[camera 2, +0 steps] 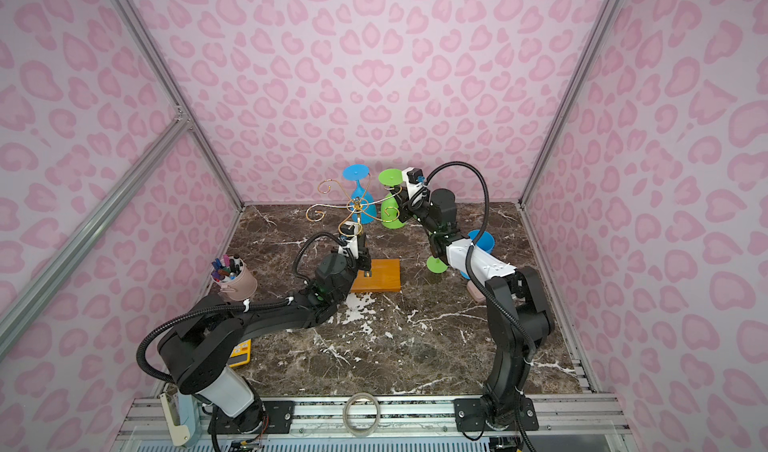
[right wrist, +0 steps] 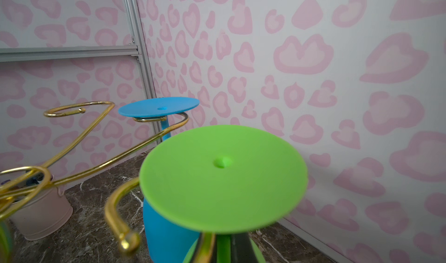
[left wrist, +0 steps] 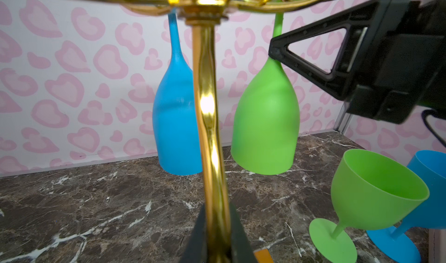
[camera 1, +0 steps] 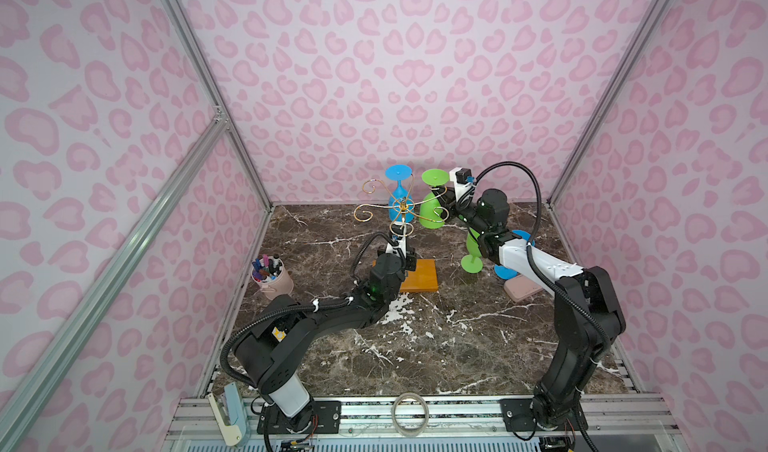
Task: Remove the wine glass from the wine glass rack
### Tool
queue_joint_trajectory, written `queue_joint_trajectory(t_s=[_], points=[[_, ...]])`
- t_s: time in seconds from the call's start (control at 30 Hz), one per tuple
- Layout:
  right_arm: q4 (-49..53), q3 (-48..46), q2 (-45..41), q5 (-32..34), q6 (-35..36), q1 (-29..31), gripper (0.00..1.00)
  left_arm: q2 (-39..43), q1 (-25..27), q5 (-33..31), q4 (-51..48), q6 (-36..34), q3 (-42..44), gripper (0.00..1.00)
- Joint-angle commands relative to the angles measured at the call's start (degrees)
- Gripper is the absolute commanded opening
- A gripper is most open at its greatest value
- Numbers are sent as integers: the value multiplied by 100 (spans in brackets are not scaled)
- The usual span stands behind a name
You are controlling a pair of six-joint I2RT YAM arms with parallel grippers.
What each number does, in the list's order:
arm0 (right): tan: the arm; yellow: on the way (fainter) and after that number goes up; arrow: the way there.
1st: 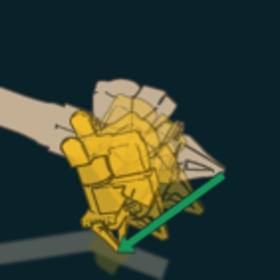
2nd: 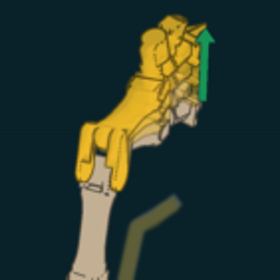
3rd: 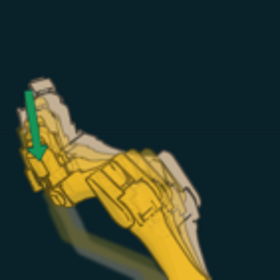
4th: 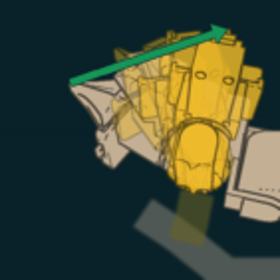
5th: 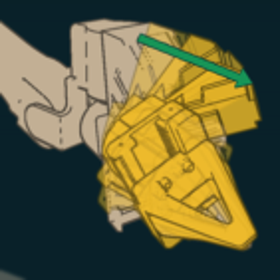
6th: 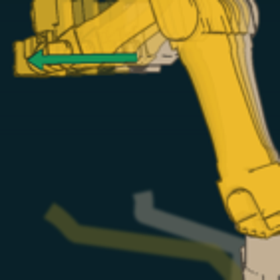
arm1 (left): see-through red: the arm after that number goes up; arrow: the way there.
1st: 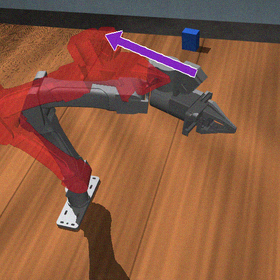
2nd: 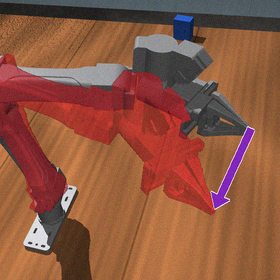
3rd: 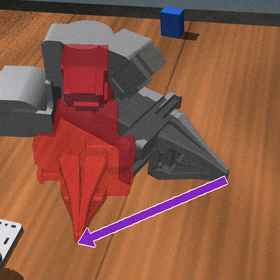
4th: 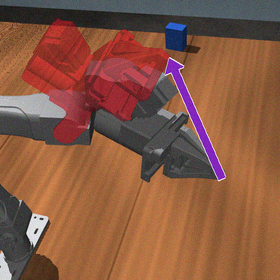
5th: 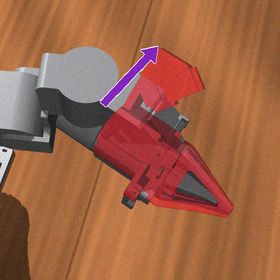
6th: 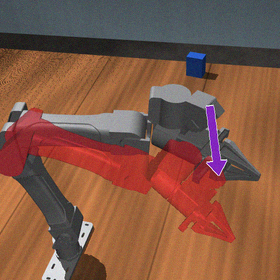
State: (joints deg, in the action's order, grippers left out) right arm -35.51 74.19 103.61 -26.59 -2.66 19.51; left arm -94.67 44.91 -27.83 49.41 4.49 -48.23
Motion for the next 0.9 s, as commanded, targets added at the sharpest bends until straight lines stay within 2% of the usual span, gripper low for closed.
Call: queue_joint_trajectory(t_s=[0.0, 0.1, 0.23, 0.4, 0.53, 0.63, 0.8, 0.87], points=[[71, -139, -88, 6, 15, -56, 0, -7, 16, 278, 48, 321, -99, 3], [170, -179, -181, 47, 84, -93, 0, -14, 16, 252, -10, 335, -139, 5], [180, -268, -312, 92, 120, -157, 0, -25, 16, 267, -97, 364, -195, 12], [159, -403, -479, 106, 134, -236, 0, -7, 13, 272, -310, 417, -273, 30], [167, -478, -580, 88, 151, -267, 0, 1, 12, 248, -355, 465, -285, 35], [193, -517, -686, 100, 203, -272, 0, 10, 13, 226, -381, 476, -292, 50], [228, -605, -848, 153, 266, -297, 0, 54, 17, 230, -413, 474, -275, 62], [211, -642, -907, 145, 268, -312, 0, 72, 16, 260, -438, 481, -275, 70]])
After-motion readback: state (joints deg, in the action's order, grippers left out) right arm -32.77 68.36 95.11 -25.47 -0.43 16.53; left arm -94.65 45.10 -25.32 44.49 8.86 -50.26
